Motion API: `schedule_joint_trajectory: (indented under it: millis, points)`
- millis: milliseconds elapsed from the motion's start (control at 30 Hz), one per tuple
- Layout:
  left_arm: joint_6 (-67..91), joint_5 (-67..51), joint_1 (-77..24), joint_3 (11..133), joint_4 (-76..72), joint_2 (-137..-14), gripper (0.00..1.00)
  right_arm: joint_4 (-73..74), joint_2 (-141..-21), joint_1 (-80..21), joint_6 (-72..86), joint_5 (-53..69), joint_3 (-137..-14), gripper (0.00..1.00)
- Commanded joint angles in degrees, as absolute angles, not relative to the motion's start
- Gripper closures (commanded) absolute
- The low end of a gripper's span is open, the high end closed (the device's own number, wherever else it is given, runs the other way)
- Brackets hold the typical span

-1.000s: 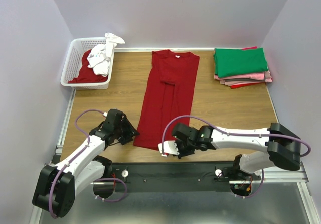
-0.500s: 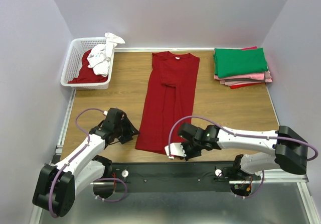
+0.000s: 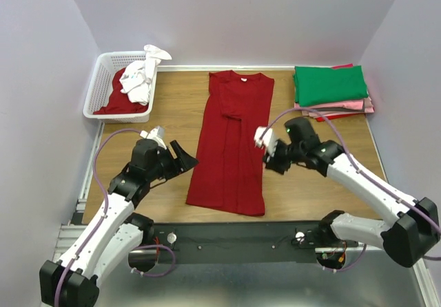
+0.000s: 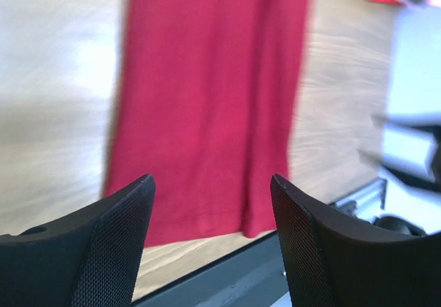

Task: Fold and stack the t-shirts
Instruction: Fold the tshirt

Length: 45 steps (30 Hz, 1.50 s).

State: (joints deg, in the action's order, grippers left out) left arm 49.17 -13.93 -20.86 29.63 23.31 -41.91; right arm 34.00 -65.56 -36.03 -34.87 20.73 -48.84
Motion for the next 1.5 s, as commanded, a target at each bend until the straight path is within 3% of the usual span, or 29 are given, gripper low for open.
schedule_joint_trajectory:
  millis: [0,167,367,833,1200,1467]
  points:
    - [43.77,-21.61,-21.01,29.8,15.31,-37.71,0.24,24.18,-68.28,-25.6,-21.64,22.22,-46.76,0.46]
    - [42.45,-24.07,-21.09,26.38,13.19,-37.18,0.24,22.94,-83.21,-10.47,-10.02,36.25,-52.81,0.49]
    - [43.95,-30.59,-22.49,21.8,8.26,-34.89,0.27,23.12,-95.26,-10.19,-7.21,37.0,-58.88,0.52]
    - [45.26,-25.58,-35.32,23.9,4.4,-46.84,0.34,22.41,-112.05,-10.2,-3.16,36.57,-71.45,0.54]
    - [47.55,-19.78,-52.36,28.38,-4.21,-63.25,0.37,21.88,-117.33,-10.28,-1.49,34.37,-75.85,0.54]
    - [47.02,-20.56,-59.06,33.48,-10.98,-76.01,0.47,21.62,-118.74,-10.28,-1.14,33.22,-76.46,0.58]
